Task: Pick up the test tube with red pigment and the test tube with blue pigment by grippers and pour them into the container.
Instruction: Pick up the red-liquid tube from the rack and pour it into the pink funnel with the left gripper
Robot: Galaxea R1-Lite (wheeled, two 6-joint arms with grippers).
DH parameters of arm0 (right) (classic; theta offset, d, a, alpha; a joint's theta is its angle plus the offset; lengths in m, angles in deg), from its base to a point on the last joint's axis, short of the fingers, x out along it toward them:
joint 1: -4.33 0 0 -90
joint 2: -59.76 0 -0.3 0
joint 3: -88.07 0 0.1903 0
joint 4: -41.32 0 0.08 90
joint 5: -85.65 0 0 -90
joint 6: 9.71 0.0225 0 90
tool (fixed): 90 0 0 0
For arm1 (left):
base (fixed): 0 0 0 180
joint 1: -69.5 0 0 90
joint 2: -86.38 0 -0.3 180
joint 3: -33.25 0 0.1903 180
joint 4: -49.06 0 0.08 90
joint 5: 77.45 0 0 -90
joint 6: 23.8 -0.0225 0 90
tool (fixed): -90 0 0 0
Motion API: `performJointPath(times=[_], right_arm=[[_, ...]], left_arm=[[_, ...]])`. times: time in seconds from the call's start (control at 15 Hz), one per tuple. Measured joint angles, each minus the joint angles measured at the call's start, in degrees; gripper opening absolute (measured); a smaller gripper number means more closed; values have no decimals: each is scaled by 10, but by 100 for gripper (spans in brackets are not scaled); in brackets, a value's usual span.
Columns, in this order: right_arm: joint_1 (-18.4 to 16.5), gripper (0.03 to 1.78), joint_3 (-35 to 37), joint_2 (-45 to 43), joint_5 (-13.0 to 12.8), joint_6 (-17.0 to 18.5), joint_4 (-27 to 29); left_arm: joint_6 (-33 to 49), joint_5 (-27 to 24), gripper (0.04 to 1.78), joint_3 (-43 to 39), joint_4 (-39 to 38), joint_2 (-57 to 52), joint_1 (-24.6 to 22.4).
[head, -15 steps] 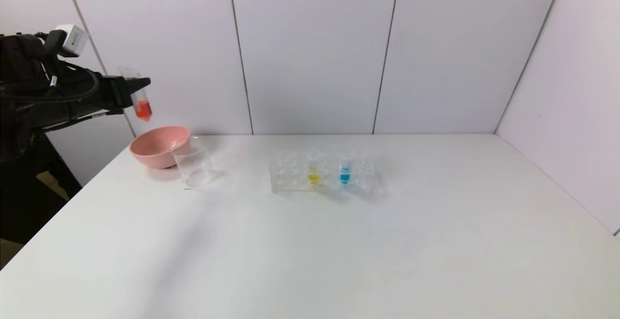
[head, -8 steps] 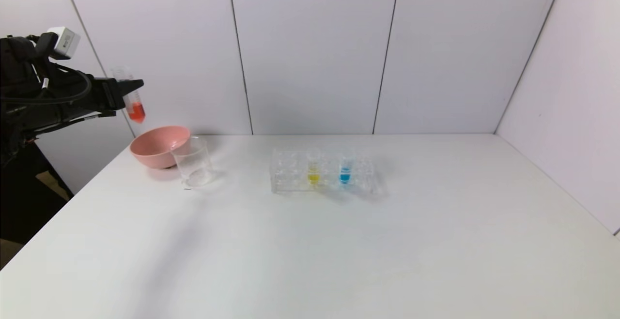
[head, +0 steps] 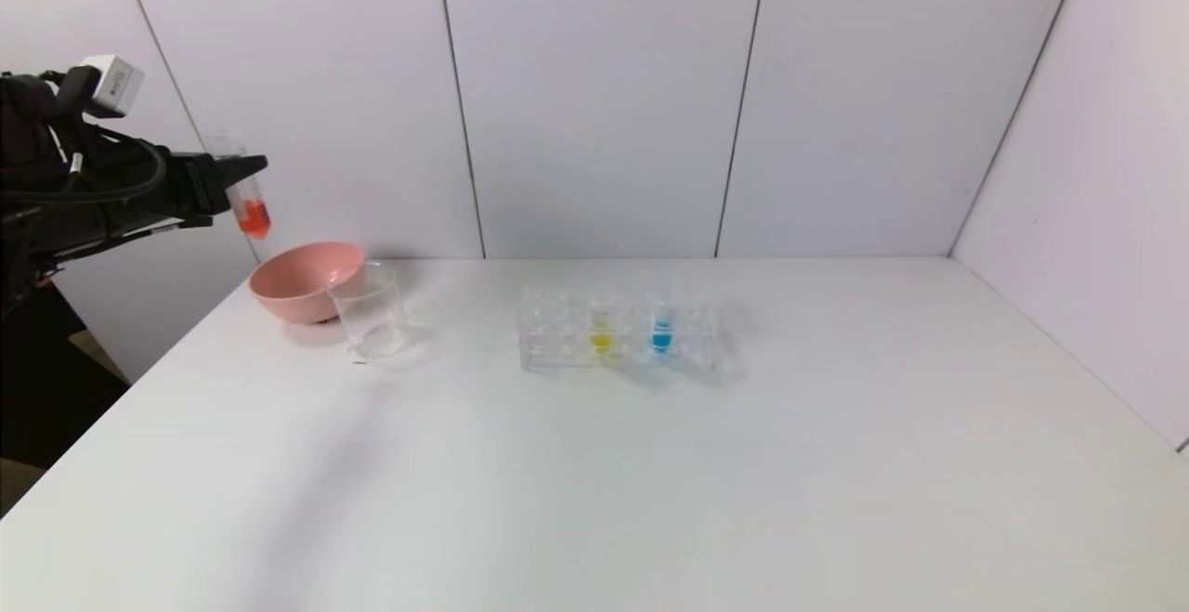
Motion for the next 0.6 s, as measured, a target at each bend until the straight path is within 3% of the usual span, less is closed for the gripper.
performJointPath(times=[0.6], right_arm=[[0,177,0,0,0,0,0]], left_arm=[[-5,-12,51,-21,1,-12,-7]])
